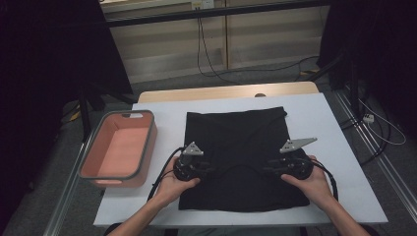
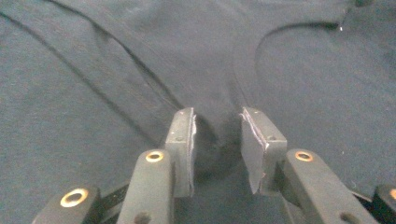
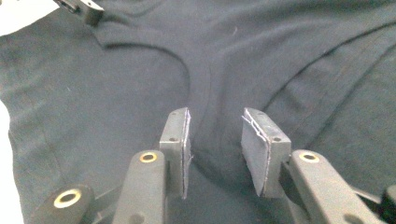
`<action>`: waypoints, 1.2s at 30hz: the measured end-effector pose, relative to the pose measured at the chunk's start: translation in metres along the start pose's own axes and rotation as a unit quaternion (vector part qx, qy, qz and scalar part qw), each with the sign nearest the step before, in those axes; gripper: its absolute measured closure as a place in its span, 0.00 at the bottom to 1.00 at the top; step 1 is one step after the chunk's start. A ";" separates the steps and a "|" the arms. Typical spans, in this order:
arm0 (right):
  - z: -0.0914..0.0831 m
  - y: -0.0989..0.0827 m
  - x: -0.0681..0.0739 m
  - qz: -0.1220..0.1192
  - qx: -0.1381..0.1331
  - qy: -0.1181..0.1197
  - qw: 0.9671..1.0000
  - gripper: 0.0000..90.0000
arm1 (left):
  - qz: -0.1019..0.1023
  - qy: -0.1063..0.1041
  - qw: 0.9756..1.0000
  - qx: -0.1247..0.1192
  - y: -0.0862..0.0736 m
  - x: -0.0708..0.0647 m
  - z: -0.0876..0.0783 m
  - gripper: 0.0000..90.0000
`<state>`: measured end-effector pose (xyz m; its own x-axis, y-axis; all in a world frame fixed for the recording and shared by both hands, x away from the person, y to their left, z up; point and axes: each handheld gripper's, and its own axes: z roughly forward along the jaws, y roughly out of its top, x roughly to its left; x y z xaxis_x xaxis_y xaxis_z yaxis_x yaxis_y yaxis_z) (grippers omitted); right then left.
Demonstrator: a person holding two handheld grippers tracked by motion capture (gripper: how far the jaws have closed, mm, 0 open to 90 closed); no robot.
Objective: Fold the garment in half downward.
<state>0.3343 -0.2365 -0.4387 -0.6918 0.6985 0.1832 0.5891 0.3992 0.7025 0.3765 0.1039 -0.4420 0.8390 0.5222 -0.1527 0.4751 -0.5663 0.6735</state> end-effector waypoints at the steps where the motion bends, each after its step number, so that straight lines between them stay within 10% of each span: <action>1: 0.002 0.000 0.000 0.000 0.005 0.001 1.000 0.69 | 0.002 0.000 1.000 0.003 0.000 -0.001 0.002 0.75; 6: 0.011 -0.002 0.001 -0.002 0.031 0.001 1.000 0.67 | 0.013 -0.011 1.000 0.017 -0.001 -0.003 0.005 0.82; 11: 0.010 -0.002 0.004 -0.022 0.030 -0.005 0.999 0.88 | 0.018 -0.012 1.000 0.022 -0.001 -0.008 0.002 0.96; 20: -0.009 0.002 -0.001 -0.004 -0.031 0.005 1.000 0.97 | -0.017 -0.025 0.998 -0.053 0.007 -0.001 -0.026 0.97; 36: -0.040 0.043 -0.006 -0.011 -0.094 -0.015 0.995 0.97 | -0.010 -0.016 0.991 -0.129 0.043 0.001 -0.059 0.97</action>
<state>0.3470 -0.2478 -0.3824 -0.6885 0.7100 0.1477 0.4835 0.2977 0.8231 0.3819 0.1174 -0.3709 0.8400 0.5088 -0.1885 0.4115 -0.3710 0.8325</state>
